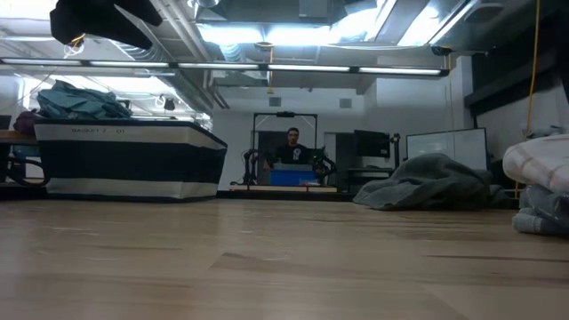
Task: Fold towel
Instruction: Stack the white towel on top of the gray patterned towel
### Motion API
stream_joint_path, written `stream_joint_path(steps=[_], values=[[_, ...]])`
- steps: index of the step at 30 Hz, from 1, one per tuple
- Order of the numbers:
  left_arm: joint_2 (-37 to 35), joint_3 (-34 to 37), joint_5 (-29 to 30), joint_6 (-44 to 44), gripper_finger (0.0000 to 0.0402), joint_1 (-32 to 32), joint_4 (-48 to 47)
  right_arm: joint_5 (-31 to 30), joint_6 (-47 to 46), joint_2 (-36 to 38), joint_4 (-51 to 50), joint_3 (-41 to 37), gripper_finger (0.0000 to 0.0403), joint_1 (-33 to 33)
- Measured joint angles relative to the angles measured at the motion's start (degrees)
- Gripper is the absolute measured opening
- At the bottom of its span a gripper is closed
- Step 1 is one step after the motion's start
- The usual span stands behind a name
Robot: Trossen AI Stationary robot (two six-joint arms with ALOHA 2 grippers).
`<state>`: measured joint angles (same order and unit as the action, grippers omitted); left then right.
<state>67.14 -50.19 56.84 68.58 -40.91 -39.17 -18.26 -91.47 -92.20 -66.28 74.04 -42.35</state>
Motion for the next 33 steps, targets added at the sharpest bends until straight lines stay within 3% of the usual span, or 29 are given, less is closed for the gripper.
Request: stream_joint_path(steps=[6,10,17,23,27,33], values=[[2.0,0.0,0.0,-1.3,0.0189,0.0,2.7,-0.1,0.1,-0.1,-5.1,-2.3,0.0058,0.0],[3.7,0.0,0.0,-1.0,0.0189,0.0,3.2,4.0,-1.7,-0.2,-3.3,-8.1,0.0008,0.0],[5.6,0.0,0.0,-2.8,0.0189,0.3,4.5,6.1,-5.7,-0.2,-1.2,-19.4,0.002,0.0],[5.7,0.0,0.0,-2.8,0.0189,0.4,5.2,5.8,-9.8,0.3,12.2,-29.6,0.0007,-0.1],[5.7,0.0,0.0,-2.8,0.0189,0.4,5.7,5.2,-12.3,0.5,12.4,-28.4,0.0014,0.0],[5.8,0.0,-0.1,-2.4,0.0189,0.6,5.8,2.2,-11.8,3.7,-0.1,-20.3,0.0004,-0.1]])
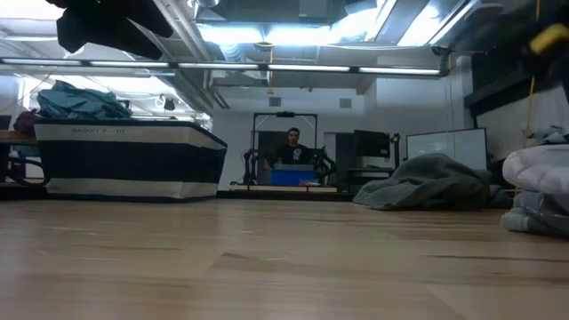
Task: Fold towel
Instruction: Stack the white towel on top of the gray patterned towel
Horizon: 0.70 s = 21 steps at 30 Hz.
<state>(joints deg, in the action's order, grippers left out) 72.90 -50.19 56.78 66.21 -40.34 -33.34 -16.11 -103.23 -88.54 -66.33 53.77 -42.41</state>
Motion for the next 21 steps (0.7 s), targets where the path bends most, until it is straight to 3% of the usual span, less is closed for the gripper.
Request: stream_joint_path(steps=[4,7,13,21], values=[[0.0,0.0,0.0,-0.2,0.0189,0.4,0.0,-5.0,0.0,1.4,-2.3,1.4,0.0008,0.1],[0.0,0.0,0.0,-0.2,0.0189,0.7,0.1,-5.3,-1.3,1.2,-3.8,0.4,0.0004,0.1],[0.0,0.0,0.0,-1.0,0.0189,0.8,0.0,-5.8,-12.3,1.3,-4.1,-5.0,0.0004,0.1],[0.0,0.0,0.0,-1.1,0.0189,1.1,0.2,-5.0,-18.5,1.3,7.4,-14.3,0.0003,0.1]])
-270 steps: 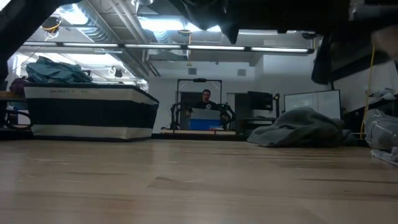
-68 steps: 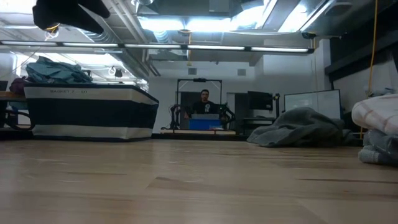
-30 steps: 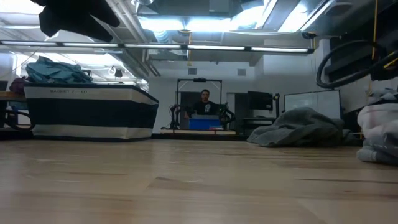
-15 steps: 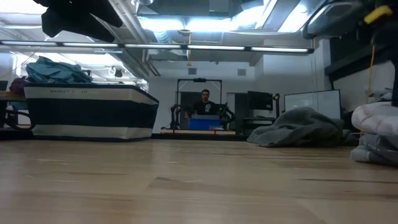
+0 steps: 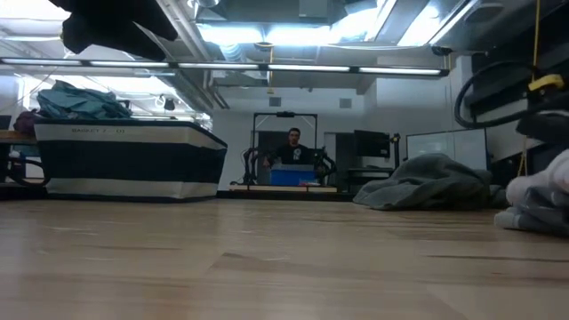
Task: Fold towel
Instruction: Stack the white towel on top of the gray patterned towel
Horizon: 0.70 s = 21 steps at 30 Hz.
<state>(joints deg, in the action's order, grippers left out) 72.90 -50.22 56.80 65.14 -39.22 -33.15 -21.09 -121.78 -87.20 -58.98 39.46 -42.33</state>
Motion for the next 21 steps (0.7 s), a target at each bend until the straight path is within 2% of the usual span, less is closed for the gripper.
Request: stream_joint_path(steps=[4,8,11,16,21], values=[[0.0,0.0,0.0,0.0,0.0189,0.0,0.0,-1.8,-0.4,0.2,3.6,-2.0,0.0002,0.0],[0.0,0.0,0.0,1.5,0.0189,0.0,0.4,-3.5,-3.0,0.5,1.6,0.8,0.0004,0.0],[0.0,0.0,-0.3,3.3,0.0189,0.0,7.4,-3.9,-1.9,2.6,-1.0,4.8,0.0004,0.0],[3.6,0.0,-4.3,-14.4,0.0189,0.1,26.6,-5.3,5.6,3.8,-2.1,11.8,0.0004,-0.1],[14.5,0.0,-5.4,-30.0,0.0189,3.0,51.5,-8.3,9.2,3.7,-2.0,14.4,0.0005,0.0]])
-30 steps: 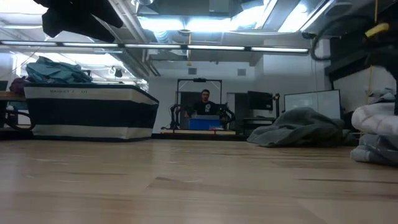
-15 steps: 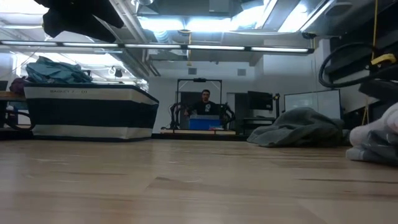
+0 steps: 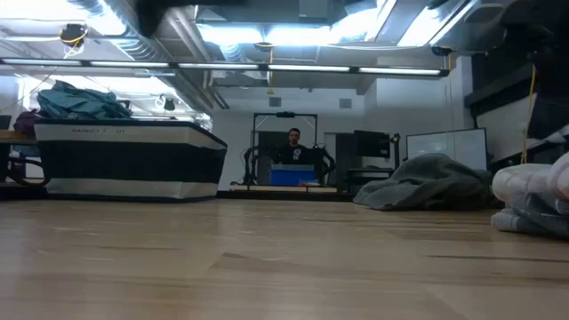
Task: Fold towel
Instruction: Stack the white towel on top of the gray patterned towel
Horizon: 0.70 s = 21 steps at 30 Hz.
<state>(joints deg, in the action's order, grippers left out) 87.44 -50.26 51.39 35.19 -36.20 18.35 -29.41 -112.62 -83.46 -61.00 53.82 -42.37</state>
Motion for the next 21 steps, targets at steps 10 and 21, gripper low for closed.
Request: stream_joint_path(steps=[10,21], values=[[26.8,-4.9,-15.7,-4.1,0.0189,12.2,36.5,-0.6,0.1,0.0,0.8,0.1,0.0005,0.0],[47.1,-33.7,-37.7,3.8,0.0189,20.4,32.9,-1.4,0.0,0.0,6.1,0.1,0.0005,0.0]])
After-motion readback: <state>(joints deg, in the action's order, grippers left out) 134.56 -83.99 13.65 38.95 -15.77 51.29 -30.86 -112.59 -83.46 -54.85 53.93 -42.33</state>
